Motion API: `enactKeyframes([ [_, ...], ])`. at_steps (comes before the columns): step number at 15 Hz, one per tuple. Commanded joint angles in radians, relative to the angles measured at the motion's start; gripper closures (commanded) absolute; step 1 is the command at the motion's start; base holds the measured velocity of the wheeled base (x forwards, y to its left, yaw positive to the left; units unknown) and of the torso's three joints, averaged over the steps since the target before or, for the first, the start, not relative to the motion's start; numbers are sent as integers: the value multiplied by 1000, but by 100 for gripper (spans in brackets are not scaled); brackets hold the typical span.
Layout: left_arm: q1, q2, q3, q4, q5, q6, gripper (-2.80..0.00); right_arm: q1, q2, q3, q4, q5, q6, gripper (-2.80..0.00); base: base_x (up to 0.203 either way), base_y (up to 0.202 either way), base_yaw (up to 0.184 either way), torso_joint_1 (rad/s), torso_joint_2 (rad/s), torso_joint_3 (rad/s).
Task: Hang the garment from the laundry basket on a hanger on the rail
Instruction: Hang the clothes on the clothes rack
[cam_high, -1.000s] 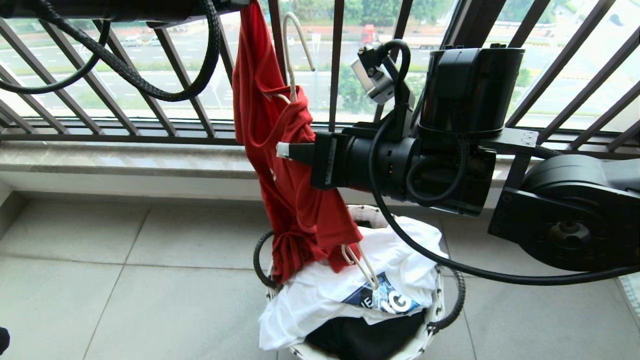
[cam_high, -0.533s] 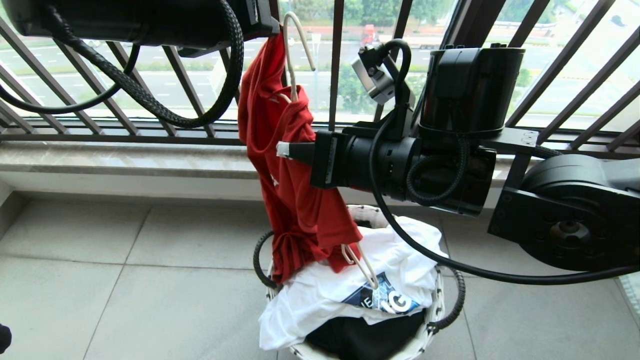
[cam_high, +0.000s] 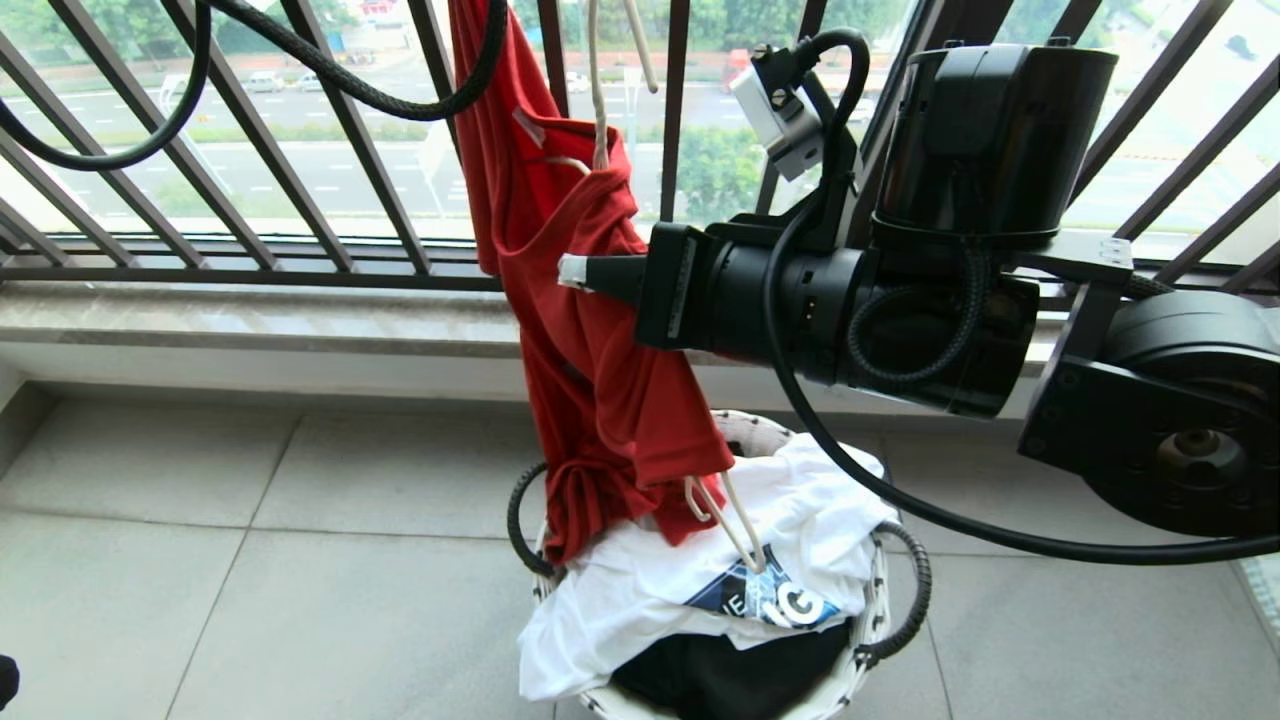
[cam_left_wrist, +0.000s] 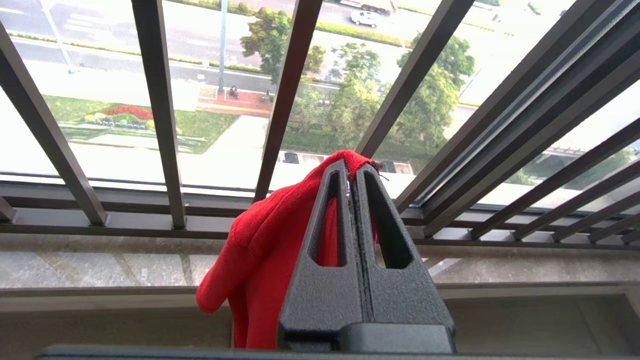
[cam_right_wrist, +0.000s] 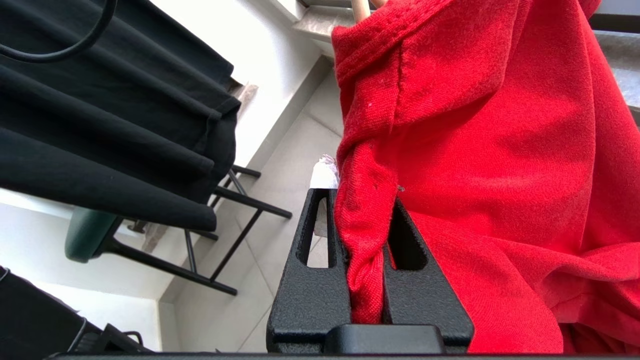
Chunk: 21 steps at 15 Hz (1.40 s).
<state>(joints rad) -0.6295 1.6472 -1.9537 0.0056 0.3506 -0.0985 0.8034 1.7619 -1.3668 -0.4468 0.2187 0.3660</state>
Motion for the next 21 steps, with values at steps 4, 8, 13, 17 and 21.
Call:
enactKeyframes([
  [4, 5, 39, -1, -65, -4, 19, 0, 11, -19, 9, 2, 4, 4, 0, 0, 0, 0, 0, 0, 0],
  [8, -35, 56, 1, -55, -6, 18, 0, 28, -22, 9, 0, 5, 19, 0, 0, 0, 0, 0, 0, 0],
  [13, -48, 71, -1, -66, 2, 7, 0, 31, -37, 5, -1, 4, 49, 0, 0, 0, 0, 0, 0, 0],
  [17, -53, 83, 2, -62, 13, -43, 0, 28, -38, -2, -3, -1, 51, 0, 0, 0, 0, 0, 0, 0],
  [21, -131, 66, 2, -5, 13, -64, 0, 8, -22, -24, -1, -1, 56, 0, 0, 0, 0, 0, 0, 0],
])
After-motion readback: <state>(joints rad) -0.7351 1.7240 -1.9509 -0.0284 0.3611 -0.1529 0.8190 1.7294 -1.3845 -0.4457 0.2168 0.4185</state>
